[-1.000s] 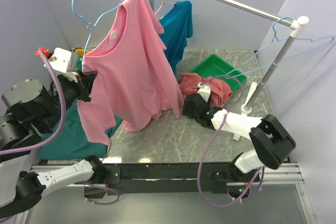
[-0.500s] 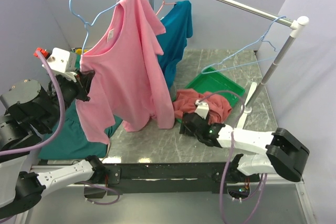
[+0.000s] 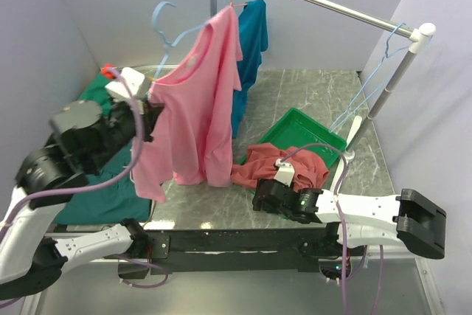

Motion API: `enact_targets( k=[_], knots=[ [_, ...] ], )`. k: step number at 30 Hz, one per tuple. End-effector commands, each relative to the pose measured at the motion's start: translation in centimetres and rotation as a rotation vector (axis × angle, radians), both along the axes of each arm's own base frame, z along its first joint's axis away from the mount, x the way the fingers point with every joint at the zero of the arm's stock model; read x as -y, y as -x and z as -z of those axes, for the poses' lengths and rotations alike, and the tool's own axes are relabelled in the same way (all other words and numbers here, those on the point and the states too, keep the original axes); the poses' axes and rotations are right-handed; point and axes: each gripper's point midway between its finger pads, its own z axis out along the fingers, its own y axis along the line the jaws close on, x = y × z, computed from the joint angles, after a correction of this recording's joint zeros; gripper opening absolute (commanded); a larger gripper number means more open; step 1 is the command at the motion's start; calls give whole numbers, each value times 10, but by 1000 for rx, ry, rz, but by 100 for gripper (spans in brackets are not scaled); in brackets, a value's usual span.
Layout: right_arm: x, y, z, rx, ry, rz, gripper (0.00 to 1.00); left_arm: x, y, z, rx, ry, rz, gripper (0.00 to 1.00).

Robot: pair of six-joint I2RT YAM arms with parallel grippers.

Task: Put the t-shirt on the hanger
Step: Move the bin to the center of the board, then place the hanger at the clothesline.

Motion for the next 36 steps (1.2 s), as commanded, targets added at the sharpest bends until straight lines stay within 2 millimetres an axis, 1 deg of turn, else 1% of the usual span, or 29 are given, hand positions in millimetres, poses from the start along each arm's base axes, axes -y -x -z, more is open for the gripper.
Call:
enact_targets(
  k=[1,3,6,7,8,9,10,11,13,14,16,17,19,20,22,23,24,25,26,27,28,29,30,31,32,33,34,35,36],
  knots=[
    [19,21,15,-80,49,31,79,26,-9,-20,69,79,72,1],
    [14,19,2,-53,30,21,79,33,-12,-18,66,71,87,1],
    [8,11,-20,16,16,4,80,55,-20,-10,39,68,138,1],
    [7,9,-25,32,16,2,80,63,-25,-4,25,61,148,1],
    [7,3,-35,66,24,7,80,71,-28,0,23,63,163,1],
    [6,1,-41,84,20,6,81,75,-31,2,19,67,166,1],
    [4,-1,-48,101,16,3,80,82,-38,8,3,57,167,1],
    [-3,-5,-60,130,0,-15,81,86,-42,10,2,56,164,1],
    [-8,-12,-78,174,-18,-18,81,93,-53,17,-11,41,152,1],
    [-13,-16,-94,201,-31,-26,81,95,-55,14,-6,44,147,1],
    [-18,-20,-112,244,-43,-32,81,101,-61,12,0,43,148,1],
    [-25,-22,-127,272,-63,-47,81,102,-62,4,14,52,148,1],
    [-32,-24,-139,305,-75,-64,81,105,-68,1,24,49,142,1],
    [-41,-26,-150,333,-103,-83,81,105,-68,-7,38,58,142,1],
    [-57,-24,-158,350,-131,-133,81,109,-72,-11,49,54,146,1],
    [-70,-25,-171,385,-172,-163,81,110,-72,-17,61,61,148,1],
    [-79,-26,-172,397,-178,-182,81,113,-76,-16,60,54,148,1],
    [-89,-24,-176,409,-201,-205,81,114,-76,-20,68,58,152,1],
    [-106,-25,-192,444,-254,-238,81,114,-77,-27,79,66,153,1],
    [-117,-25,-189,448,-253,-263,81,117,-80,-28,80,65,156,1],
    [-128,-23,-193,460,-270,-287,81,119,-80,-32,84,69,162,1],
    [-143,-23,-209,489,-321,-314,81,118,-78,-43,100,83,165,1],
    [-155,-23,-200,482,-302,-334,80,122,-82,-42,93,77,167,1],
    [-162,-23,-199,485,-296,-347,79,122,-82,-46,96,82,167,1],
    [-176,-23,-212,509,-345,-354,79,120,-82,-53,122,60,170,1],
    [-187,-26,-199,498,-326,-361,78,122,-83,-53,121,59,173,1],
    [-195,-27,-196,497,-329,-367,78,122,-83,-56,126,62,175,1],
    [-207,-28,-205,513,-366,-368,77,122,-82,-62,138,72,176,1],
    [-218,-31,-190,497,-340,-377,76,122,-81,-65,140,77,178,1]
  ],
)
